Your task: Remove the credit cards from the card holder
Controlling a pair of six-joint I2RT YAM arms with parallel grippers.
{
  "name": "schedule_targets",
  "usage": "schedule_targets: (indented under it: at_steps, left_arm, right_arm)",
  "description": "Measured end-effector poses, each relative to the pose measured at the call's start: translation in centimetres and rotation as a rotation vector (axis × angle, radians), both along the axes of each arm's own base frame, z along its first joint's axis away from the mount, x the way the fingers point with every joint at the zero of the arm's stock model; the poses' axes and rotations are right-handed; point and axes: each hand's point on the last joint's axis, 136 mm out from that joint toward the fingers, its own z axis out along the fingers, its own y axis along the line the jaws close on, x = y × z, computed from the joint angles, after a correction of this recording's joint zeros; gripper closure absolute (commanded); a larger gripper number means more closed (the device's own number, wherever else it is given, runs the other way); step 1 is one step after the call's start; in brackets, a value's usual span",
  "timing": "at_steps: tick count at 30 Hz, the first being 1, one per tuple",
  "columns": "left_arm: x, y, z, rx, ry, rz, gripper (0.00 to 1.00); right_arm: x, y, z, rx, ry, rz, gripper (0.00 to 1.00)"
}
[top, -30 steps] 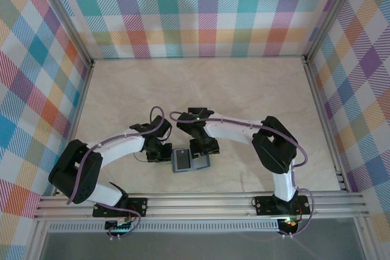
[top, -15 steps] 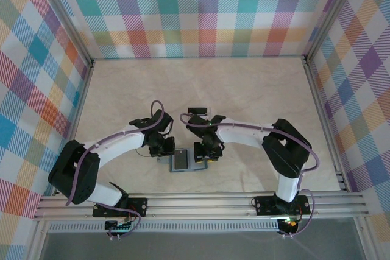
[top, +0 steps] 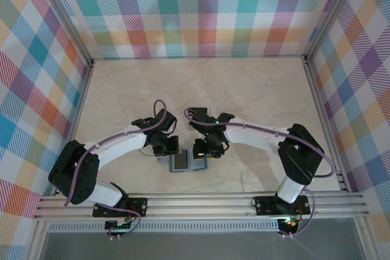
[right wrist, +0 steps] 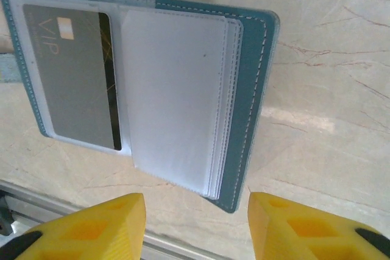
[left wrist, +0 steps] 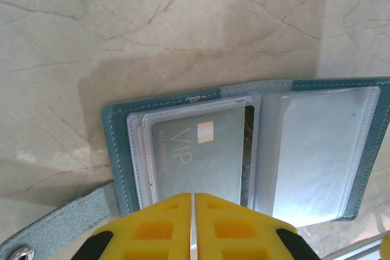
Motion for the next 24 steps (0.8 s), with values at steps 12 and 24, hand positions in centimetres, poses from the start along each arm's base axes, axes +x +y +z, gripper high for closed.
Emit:
schedule_targets:
  at_steps: [12, 24]
  left_arm:
    - [-0.8, 0.2, -2.5, 0.015, 0.055, -0.006, 0.94]
    - [-1.0, 0.3, -3.0, 0.017, 0.052, -0.006, 0.96]
  right_arm:
    - [0.7, 4.5, 2.3, 0.202, 0.016, 0.005, 0.82]
    - [1.2, 7.4, -2.5, 0.249, 0.109, -0.009, 0.87]
